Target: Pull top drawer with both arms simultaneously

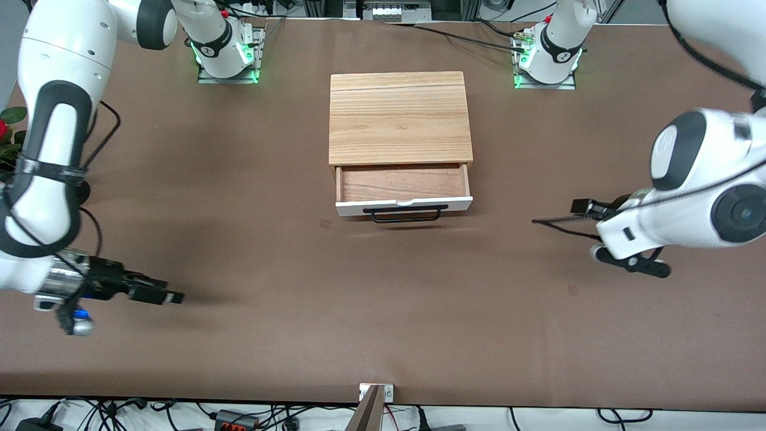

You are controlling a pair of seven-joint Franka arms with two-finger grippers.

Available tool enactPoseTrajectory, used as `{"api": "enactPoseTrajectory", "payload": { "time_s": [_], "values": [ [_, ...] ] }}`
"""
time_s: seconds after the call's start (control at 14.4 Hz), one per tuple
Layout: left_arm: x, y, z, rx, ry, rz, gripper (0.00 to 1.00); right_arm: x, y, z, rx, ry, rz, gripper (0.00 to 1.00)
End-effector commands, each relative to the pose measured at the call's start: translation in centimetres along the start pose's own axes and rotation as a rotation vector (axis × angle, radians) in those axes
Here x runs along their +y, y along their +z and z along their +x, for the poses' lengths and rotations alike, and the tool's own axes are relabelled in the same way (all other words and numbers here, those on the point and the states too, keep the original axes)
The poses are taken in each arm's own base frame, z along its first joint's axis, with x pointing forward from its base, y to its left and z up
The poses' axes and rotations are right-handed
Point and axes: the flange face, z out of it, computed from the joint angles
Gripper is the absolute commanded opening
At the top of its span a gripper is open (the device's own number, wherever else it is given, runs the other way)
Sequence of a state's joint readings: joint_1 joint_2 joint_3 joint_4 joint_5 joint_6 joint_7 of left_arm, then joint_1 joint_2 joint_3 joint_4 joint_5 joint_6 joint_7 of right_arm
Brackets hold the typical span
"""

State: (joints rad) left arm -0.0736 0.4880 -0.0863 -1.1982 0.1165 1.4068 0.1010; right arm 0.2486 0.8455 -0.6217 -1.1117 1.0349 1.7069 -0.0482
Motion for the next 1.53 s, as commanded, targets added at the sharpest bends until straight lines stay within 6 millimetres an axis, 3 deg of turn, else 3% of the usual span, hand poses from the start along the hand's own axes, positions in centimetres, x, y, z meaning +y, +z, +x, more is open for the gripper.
{"api": "enactPoseTrajectory", "payload": {
  "time_s": [0.0,0.07,0.21,0.35,0.42,0.55,0.69,0.97,1.18,1.46],
  "values": [
    [0.2,-5.1,-2.7,0.026,-0.027,0.062,1.0,1.0,-3.7,-0.4,0.01,0.032,-0.049,1.0],
    [-0.1,-7.0,-3.7,0.038,-0.039,0.06,1.0,0.7,-5.8,-0.8,0.025,0.022,-0.057,1.0],
    [-0.8,-8.5,-4.9,0.033,-0.06,0.058,1.0,1.5,-9.5,-1.9,0.045,0.01,-0.169,1.0],
    [-1.3,-10.6,-6.9,0.069,-0.082,0.06,1.0,0.5,-11.4,-4.0,0.036,-0.036,-0.267,1.0],
    [-1.4,-10.7,-7.3,0.07,-0.097,0.051,1.0,-0.1,-12.7,-4.9,0.04,-0.069,-0.34,1.0],
    [-1.0,-8.8,-7.9,0.046,-0.136,0.034,1.0,-1.0,-14.2,-7.0,0.032,-0.127,-0.469,1.0],
    [-2.3,-8.3,-10.4,0.127,-0.172,-0.038,1.0,-2.7,-14.7,-9.8,0.014,-0.21,-0.587,1.0],
    [-2.9,-4.5,-15.5,0.295,-0.208,-0.084,1.0,-2.9,-15.0,-14.7,-0.045,-0.265,-0.59,1.0],
    [-2.5,-4.7,-16.3,0.323,-0.2,-0.078,1.0,-2.7,-16.2,-17.2,-0.034,-0.244,-0.61,1.0],
    [-3.4,-4.7,-16.4,0.313,-0.22,-0.079,1.0,-2.8,-15.9,-19.7,0.008,-0.259,-0.61,1.0]
  ]
}}
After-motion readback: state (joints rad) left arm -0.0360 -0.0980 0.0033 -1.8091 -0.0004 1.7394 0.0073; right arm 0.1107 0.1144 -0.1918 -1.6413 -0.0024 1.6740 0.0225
